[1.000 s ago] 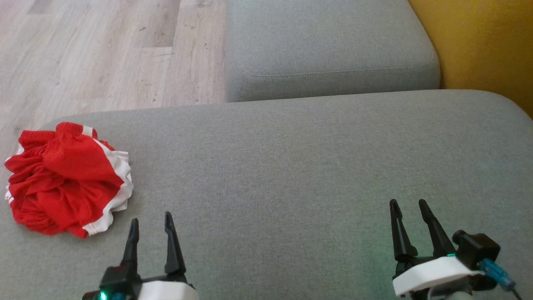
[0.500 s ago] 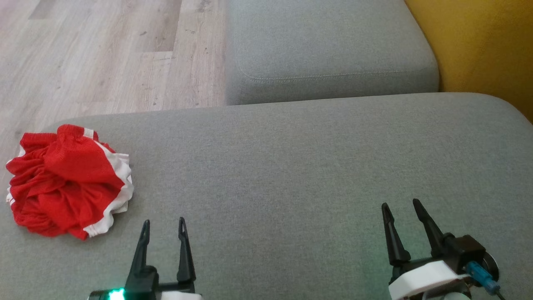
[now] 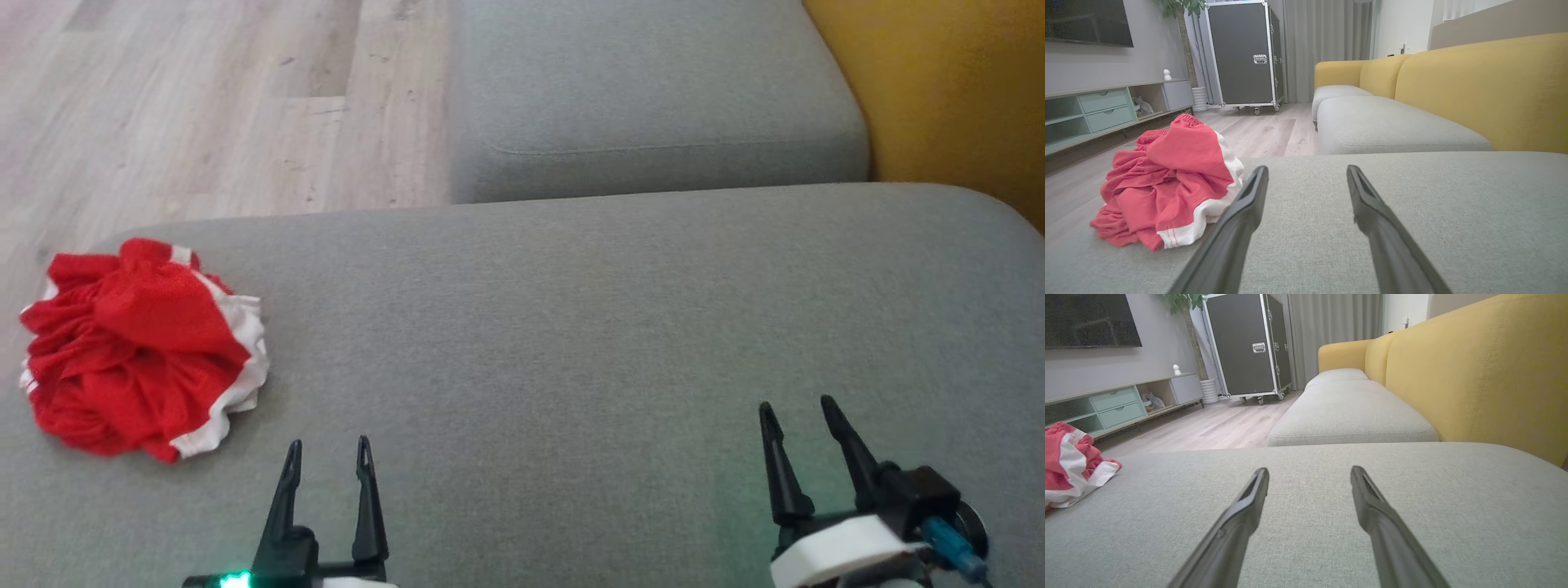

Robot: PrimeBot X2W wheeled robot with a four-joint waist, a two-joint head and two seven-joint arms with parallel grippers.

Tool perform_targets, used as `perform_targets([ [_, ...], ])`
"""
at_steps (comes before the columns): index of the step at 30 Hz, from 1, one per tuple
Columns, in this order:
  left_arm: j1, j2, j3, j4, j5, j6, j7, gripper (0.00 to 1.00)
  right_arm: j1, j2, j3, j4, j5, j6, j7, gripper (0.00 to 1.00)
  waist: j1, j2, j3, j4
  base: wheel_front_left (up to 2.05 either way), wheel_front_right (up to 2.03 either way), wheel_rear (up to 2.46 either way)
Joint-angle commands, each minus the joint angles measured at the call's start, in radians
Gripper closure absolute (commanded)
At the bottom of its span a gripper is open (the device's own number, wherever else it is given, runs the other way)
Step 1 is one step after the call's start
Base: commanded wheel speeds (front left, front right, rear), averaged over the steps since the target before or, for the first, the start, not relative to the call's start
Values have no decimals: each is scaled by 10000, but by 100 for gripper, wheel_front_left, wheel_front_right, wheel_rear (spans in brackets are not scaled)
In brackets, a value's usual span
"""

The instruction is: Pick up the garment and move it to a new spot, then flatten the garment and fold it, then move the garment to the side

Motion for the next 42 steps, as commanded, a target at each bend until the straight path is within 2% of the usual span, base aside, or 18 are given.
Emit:
perform_targets([
  [1,-386,22,269,-223,56,9,-105,0,-169,-99,177,-260,-57,-7,-114,0,0,-1,-21,262,0,0,0],
  [7,-368,22,436,-160,223,38,-105,0,-94,-99,274,-239,-21,-7,-114,0,0,-1,-36,863,0,0,0],
  [26,-115,25,1144,-400,646,-198,-105,0,2,-99,1000,-521,216,-7,-114,0,0,-1,-9,3848,0,0,0],
  [35,-121,25,1446,-727,669,-137,-105,0,-133,-99,1053,-505,116,-7,-115,0,0,-1,127,4052,0,0,0],
  [42,-810,95,1345,-1323,1037,-156,-105,0,63,-99,790,-608,-94,-7,-115,0,0,-1,414,4213,0,0,0],
])
